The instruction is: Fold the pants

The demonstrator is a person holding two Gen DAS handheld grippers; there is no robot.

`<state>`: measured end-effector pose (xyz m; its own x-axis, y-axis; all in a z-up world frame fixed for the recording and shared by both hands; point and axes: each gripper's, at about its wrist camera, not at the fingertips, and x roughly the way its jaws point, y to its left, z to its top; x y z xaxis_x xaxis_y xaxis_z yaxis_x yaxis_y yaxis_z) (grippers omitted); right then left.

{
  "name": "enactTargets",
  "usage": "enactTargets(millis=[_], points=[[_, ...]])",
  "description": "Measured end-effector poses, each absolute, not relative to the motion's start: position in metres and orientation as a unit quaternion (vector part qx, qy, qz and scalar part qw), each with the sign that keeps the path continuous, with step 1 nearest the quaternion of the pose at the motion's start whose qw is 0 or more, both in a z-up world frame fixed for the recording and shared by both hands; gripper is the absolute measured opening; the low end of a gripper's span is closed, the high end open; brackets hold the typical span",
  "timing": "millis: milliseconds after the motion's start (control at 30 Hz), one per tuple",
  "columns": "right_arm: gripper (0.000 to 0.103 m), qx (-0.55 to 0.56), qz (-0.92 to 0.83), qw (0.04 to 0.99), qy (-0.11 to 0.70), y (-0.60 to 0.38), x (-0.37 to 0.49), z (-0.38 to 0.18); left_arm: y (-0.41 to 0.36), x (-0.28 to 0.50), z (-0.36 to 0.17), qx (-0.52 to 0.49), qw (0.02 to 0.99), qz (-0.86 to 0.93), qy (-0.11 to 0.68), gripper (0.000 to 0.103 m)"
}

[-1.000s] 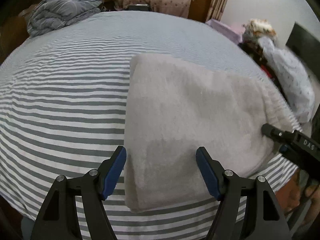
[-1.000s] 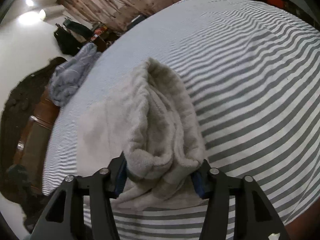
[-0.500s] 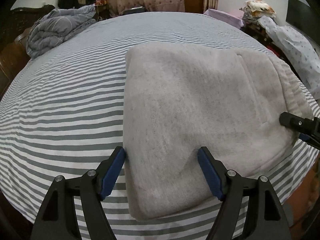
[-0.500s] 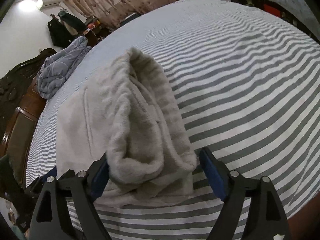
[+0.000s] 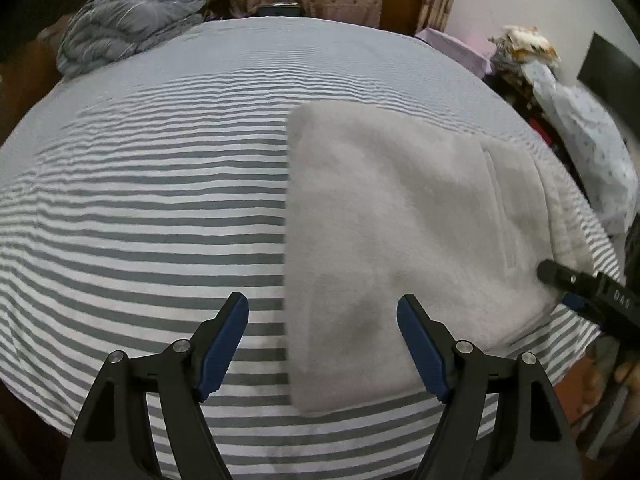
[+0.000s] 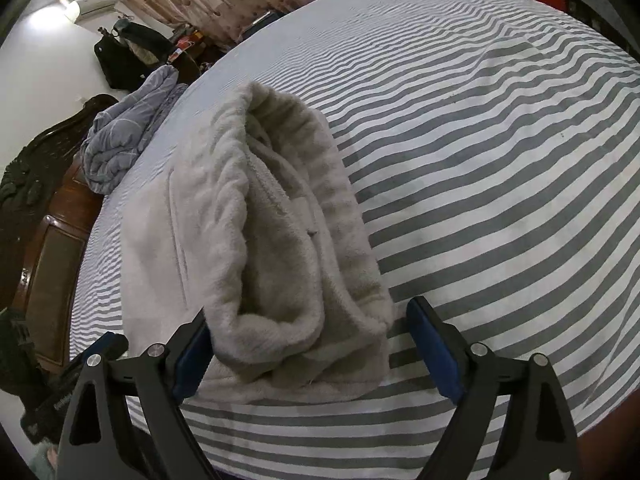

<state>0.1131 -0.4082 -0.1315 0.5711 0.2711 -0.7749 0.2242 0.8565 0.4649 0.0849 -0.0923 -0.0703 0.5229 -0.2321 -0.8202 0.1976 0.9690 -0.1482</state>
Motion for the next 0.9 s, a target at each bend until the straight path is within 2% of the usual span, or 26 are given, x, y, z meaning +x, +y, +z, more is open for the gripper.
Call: enactTargets(millis=[233,567,900], points=[[0.090,0.262,0.028,0.837,0.479,-0.409,0.100,-0.133,-0.056,0.089,-0.071,-0.086,0.857,-0.132,0.490,0.077],[0.093,0.326,0.097,0.810,0.477,-0.428,0.101,-0.155,-0.039,0.116,-0.097,-0.197,0.799,-0.192,0.535,0.077],[0.092,0.325,0.170,0.821,0.438,-0.437,0.124,-0.159,-0.048,0.143,-0.116,-0.237,0.782,-0.218,0.534,0.078]])
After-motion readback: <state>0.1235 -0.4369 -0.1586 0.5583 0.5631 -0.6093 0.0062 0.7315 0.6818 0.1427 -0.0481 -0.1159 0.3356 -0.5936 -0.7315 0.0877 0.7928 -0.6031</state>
